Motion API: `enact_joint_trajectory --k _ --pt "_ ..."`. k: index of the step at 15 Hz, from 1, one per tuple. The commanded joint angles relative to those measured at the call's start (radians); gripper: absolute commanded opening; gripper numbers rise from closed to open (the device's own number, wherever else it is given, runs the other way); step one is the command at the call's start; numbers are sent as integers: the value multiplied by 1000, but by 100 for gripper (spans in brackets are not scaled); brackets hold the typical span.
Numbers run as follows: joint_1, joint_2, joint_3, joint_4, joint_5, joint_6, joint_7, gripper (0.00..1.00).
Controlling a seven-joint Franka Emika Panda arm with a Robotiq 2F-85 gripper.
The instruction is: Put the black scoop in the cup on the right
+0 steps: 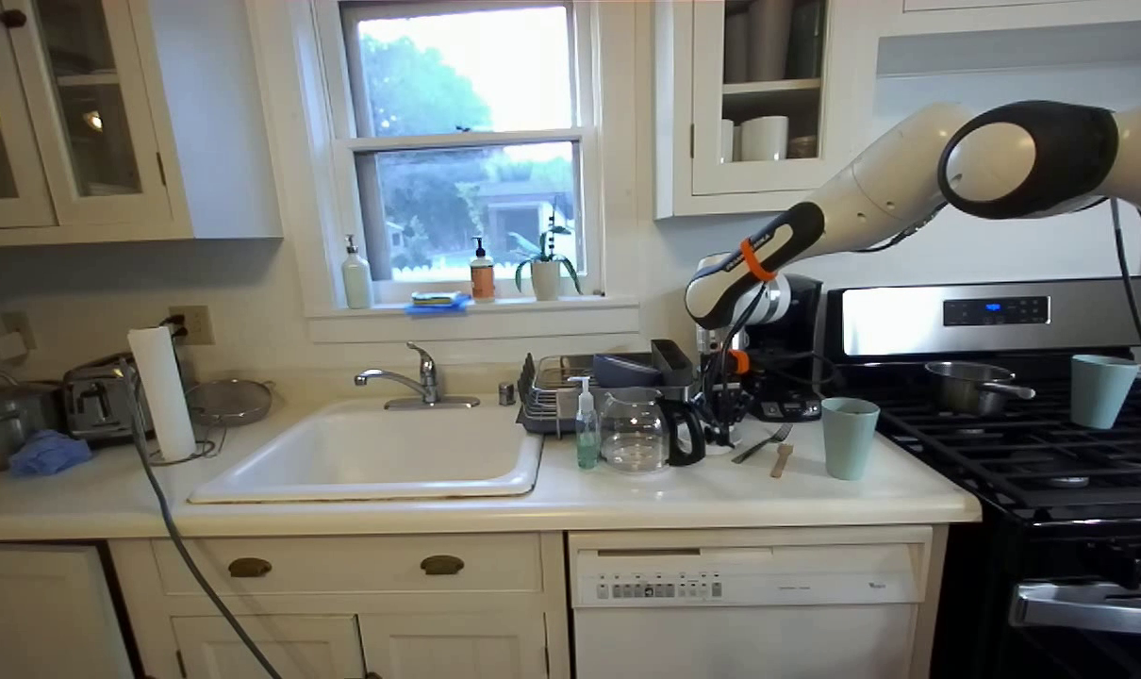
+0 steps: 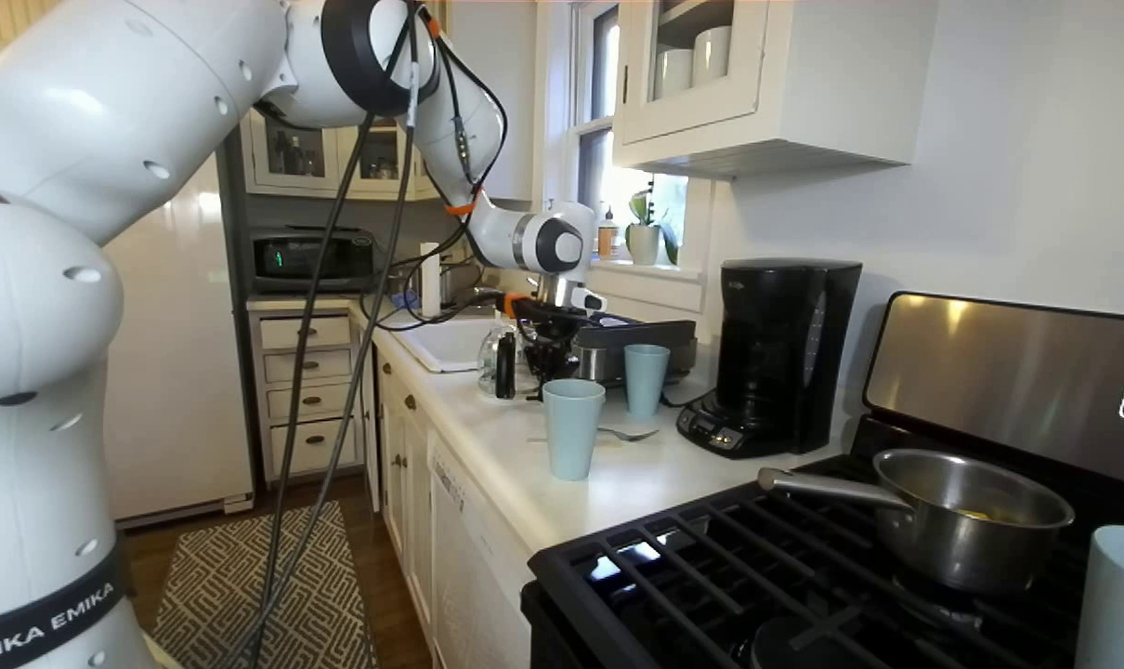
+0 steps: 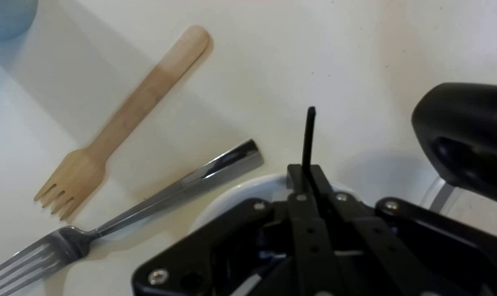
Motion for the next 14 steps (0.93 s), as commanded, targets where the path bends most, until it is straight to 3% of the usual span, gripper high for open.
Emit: enact_joint_trajectory --k 1,14 --pt "-37 33 32 58 72 -36 -35 1" --pt "-169 40 110 85 346 -63 -163 1"
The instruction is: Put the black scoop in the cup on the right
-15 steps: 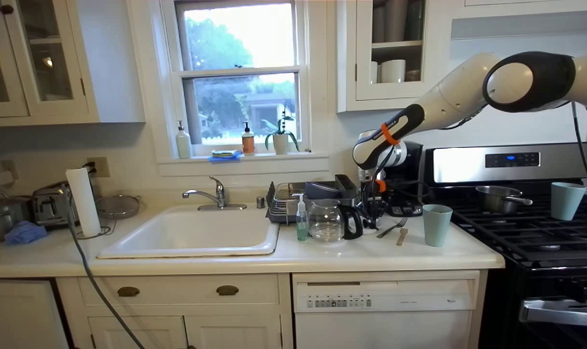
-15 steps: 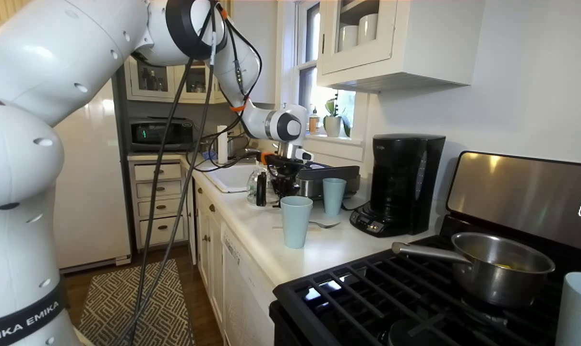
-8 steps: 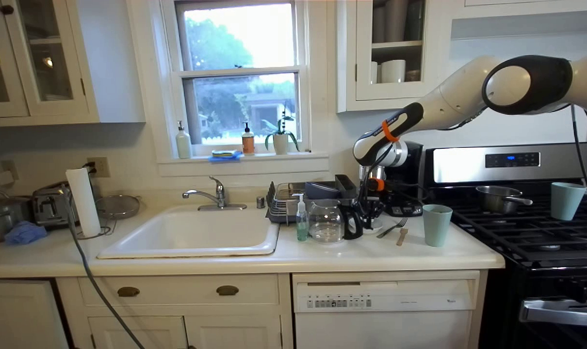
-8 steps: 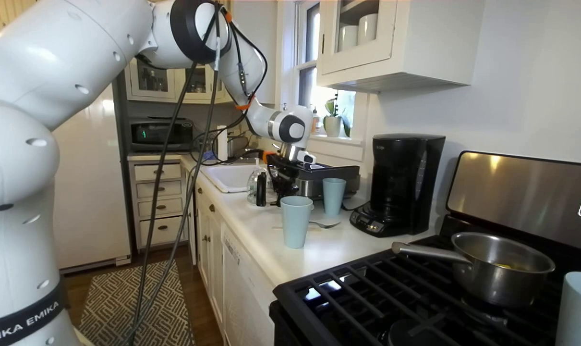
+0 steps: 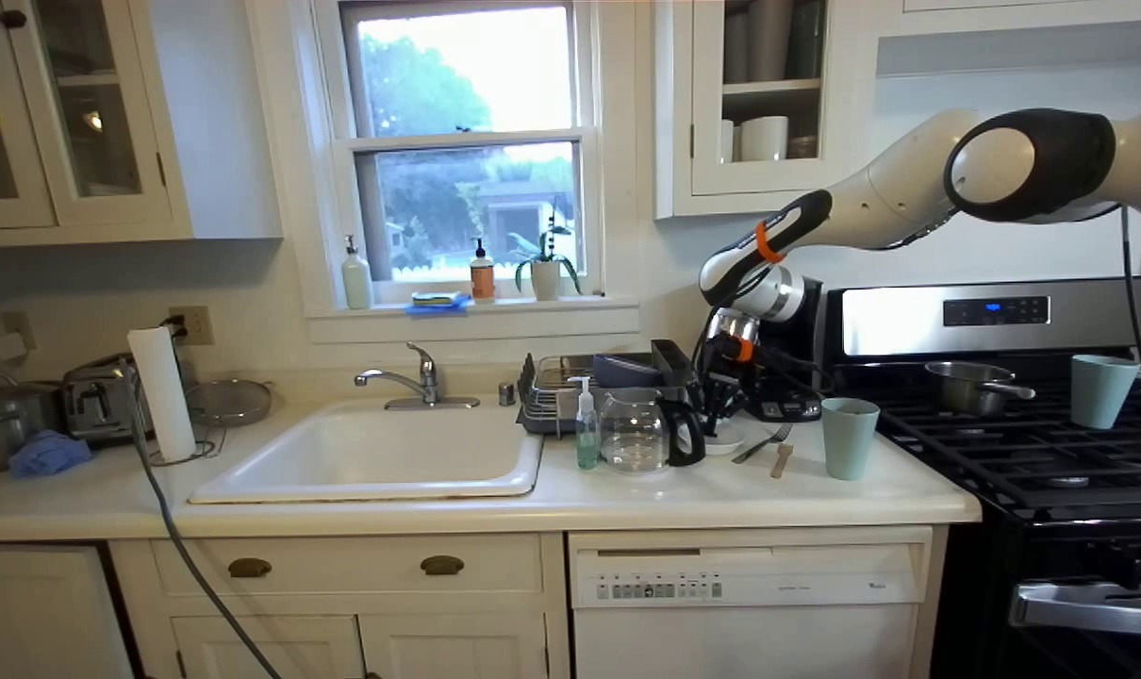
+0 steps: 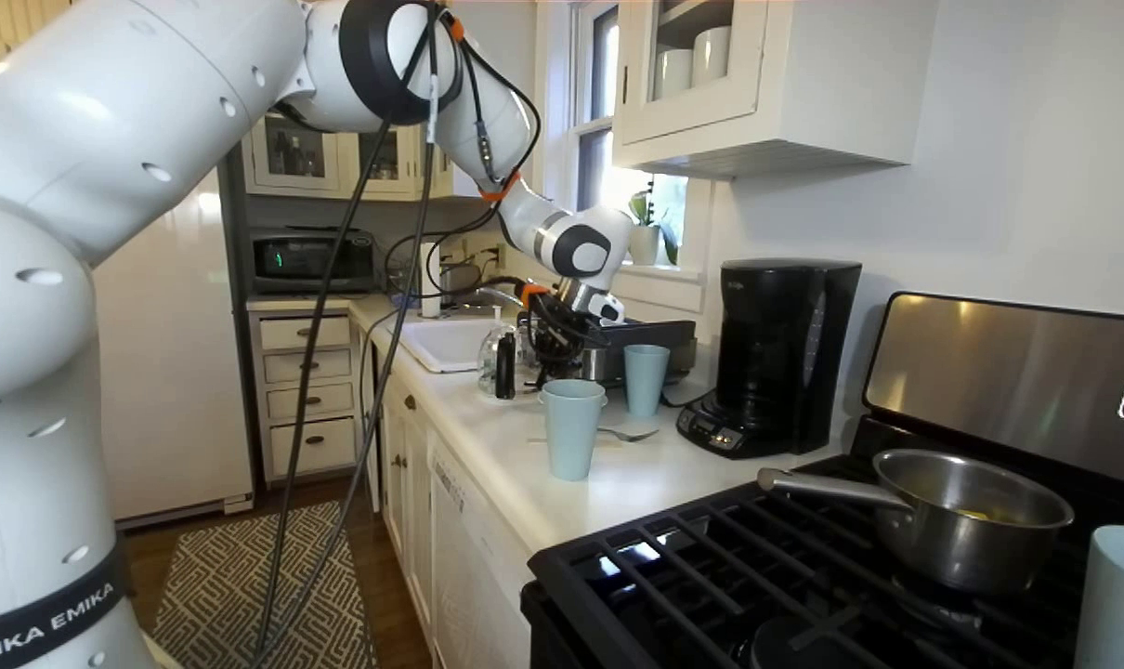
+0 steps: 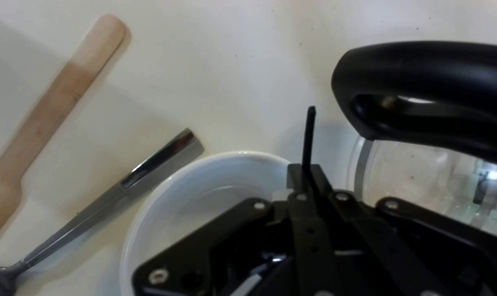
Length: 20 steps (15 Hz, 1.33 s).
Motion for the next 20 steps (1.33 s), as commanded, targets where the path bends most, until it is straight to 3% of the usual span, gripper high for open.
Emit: enact_joint_trajectory --k 1,20 --pt "-45 19 31 41 81 -54 -52 1" --pt "-189 0 49 25 439 -262 -308 1"
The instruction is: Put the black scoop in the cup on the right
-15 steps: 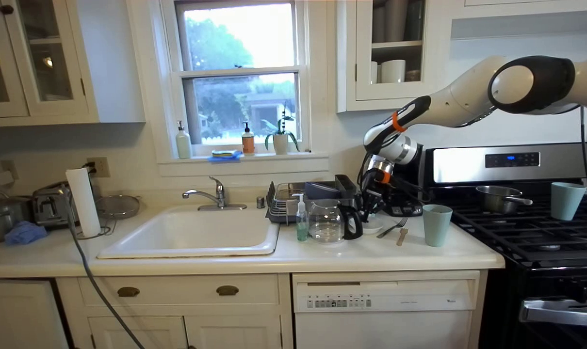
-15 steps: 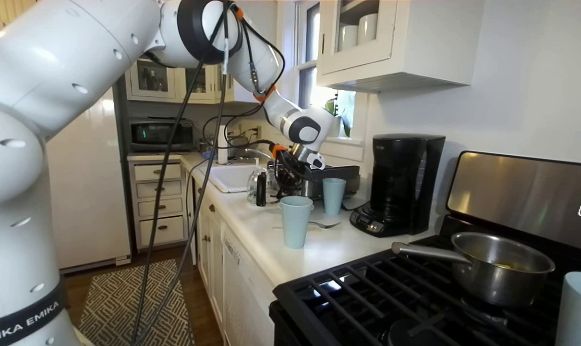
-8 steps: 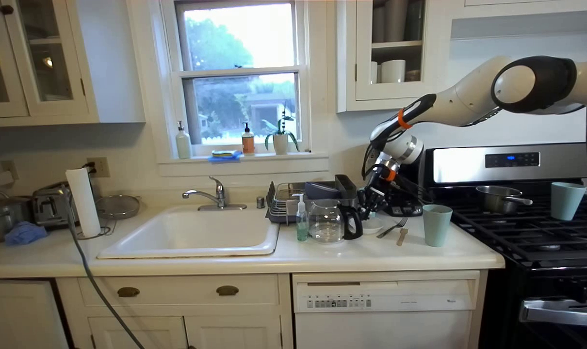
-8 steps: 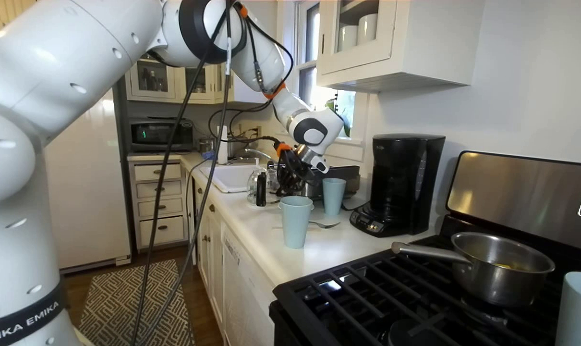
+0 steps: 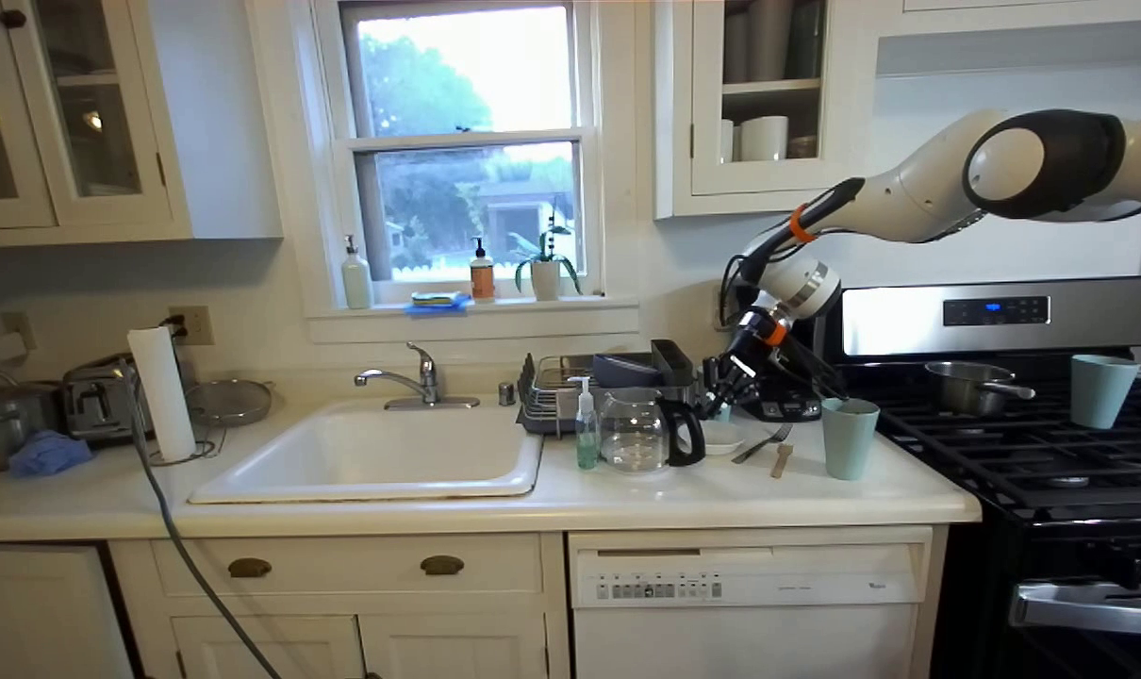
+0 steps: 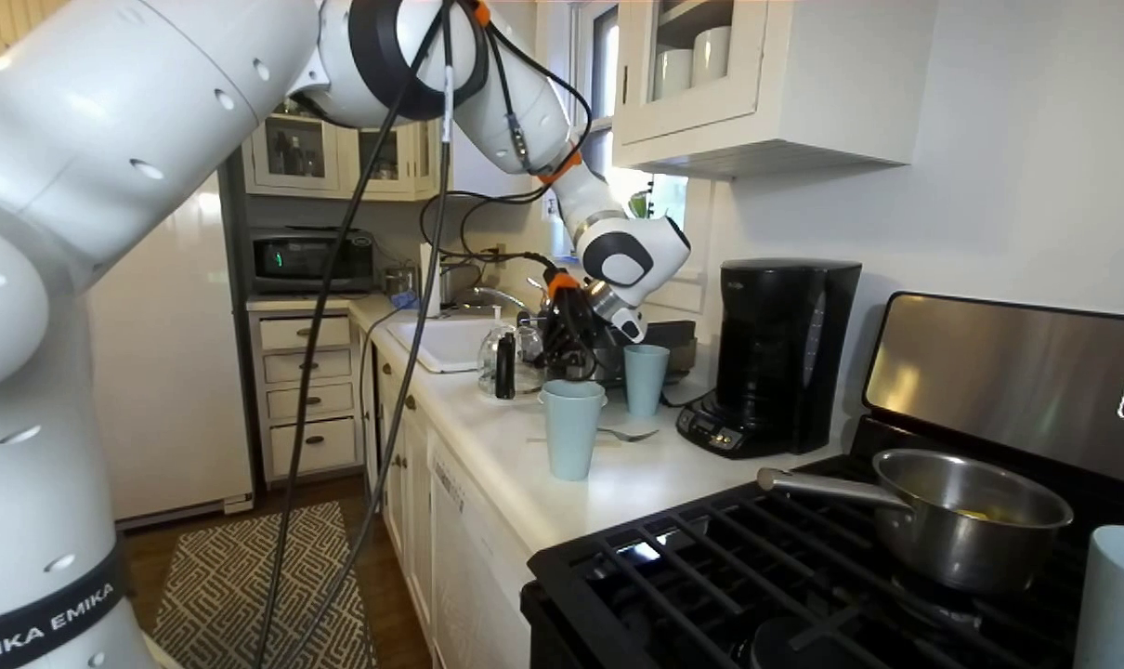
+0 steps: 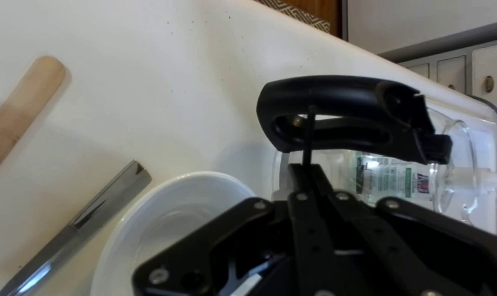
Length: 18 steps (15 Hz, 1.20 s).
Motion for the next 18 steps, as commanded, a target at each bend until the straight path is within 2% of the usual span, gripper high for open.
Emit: enact_joint_trajectory --k 1,9,15,18 --pt "-34 0 5 17 97 -86 -75 1" --pt "-74 -18 -18 14 261 -259 -189 1" --pt "-66 -59 -45 -2 372 -386 -209 1" --pt "-82 -69 -48 -6 438 -504 -243 1"
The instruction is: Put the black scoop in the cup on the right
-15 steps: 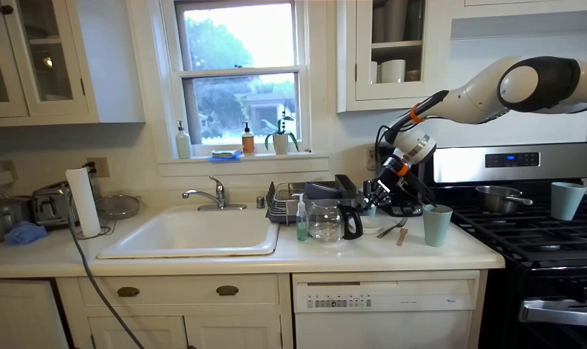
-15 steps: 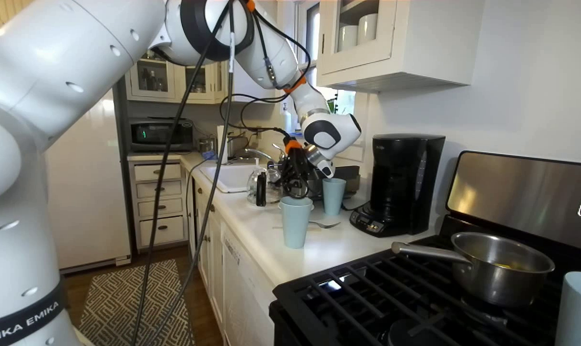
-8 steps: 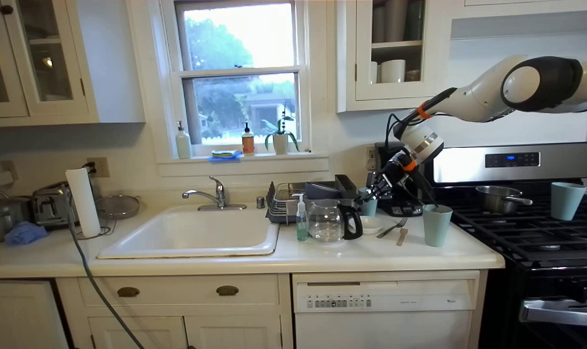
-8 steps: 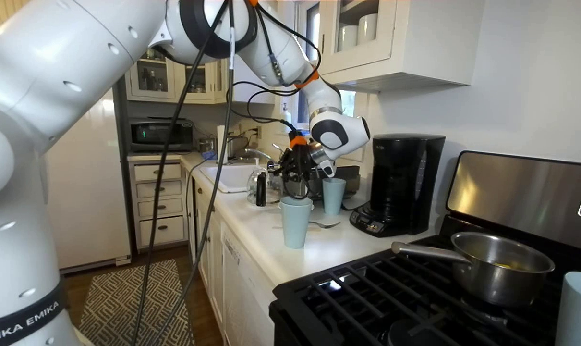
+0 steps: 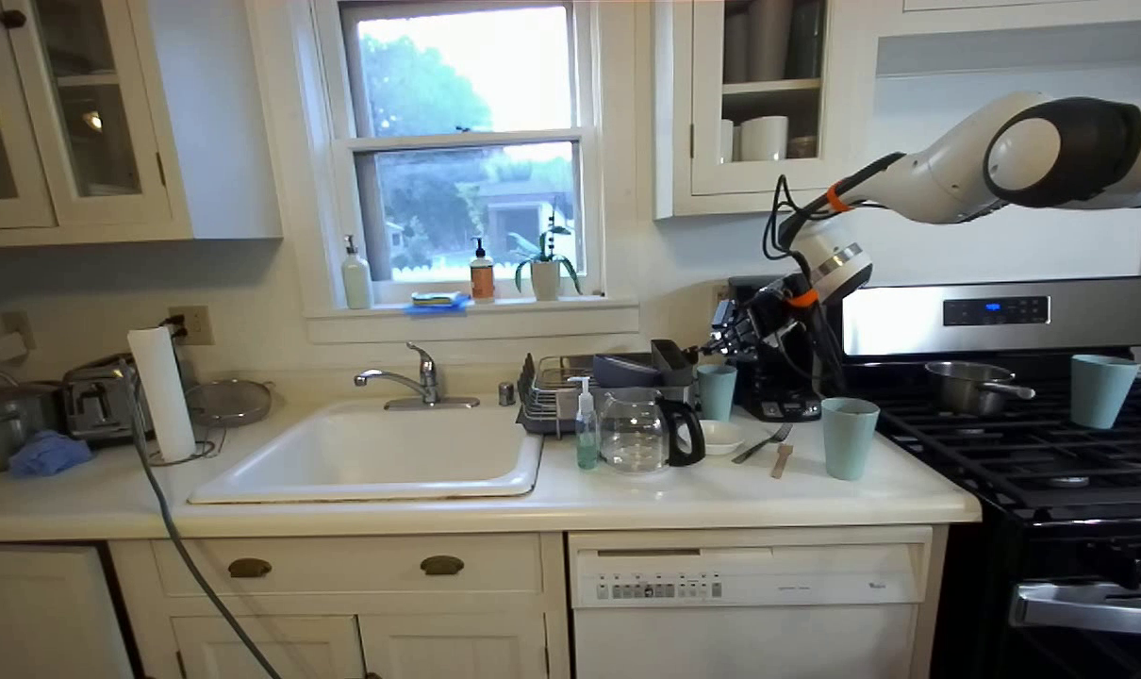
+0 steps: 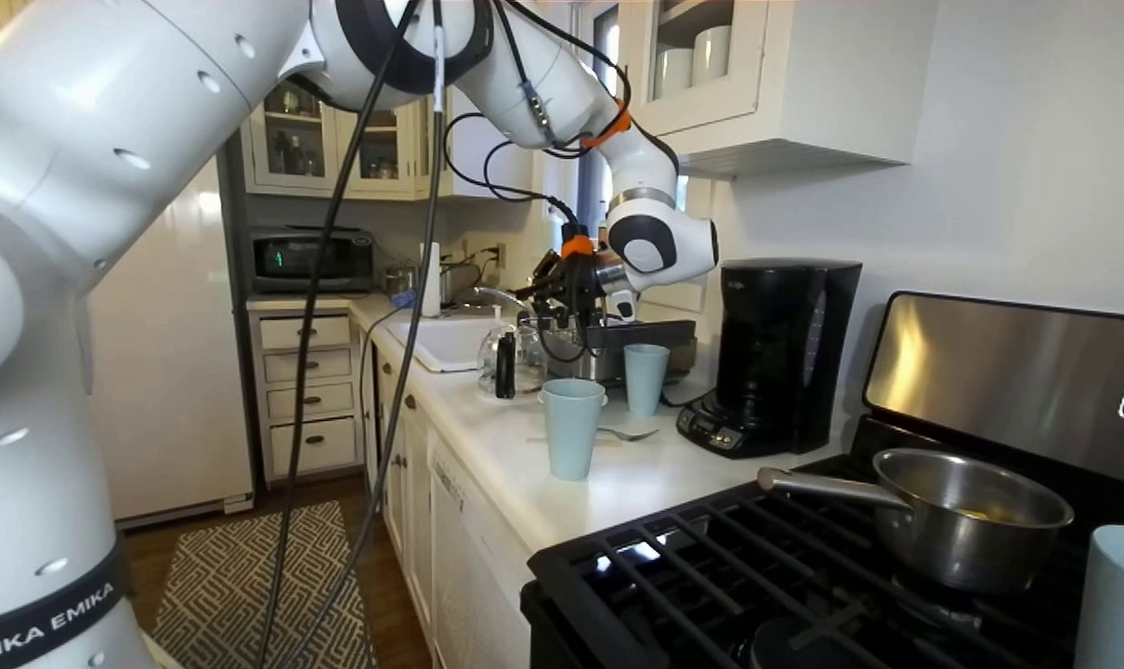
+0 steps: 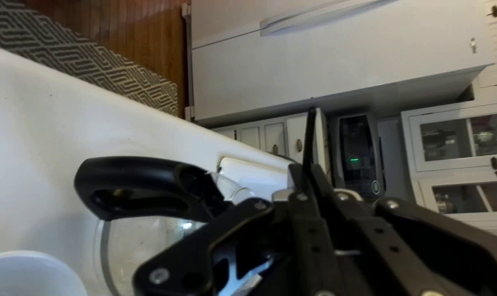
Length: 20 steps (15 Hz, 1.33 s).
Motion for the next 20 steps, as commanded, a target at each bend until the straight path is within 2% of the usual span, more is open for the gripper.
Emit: enact_joint_trajectory --k 1,5,8,11,14,20 --pt "-10 -35 -23 -29 91 -135 -53 1" --pt "-17 -101 -71 -95 134 -276 -97 1" --pt "-20 -165 -115 -175 118 -376 -172 1" --pt "-19 -244 -169 -282 103 -427 -249 1" --pt "-15 -325 -226 -399 91 -451 -315 1" --pt "-1 -491 -334 -643 77 -348 -370 1"
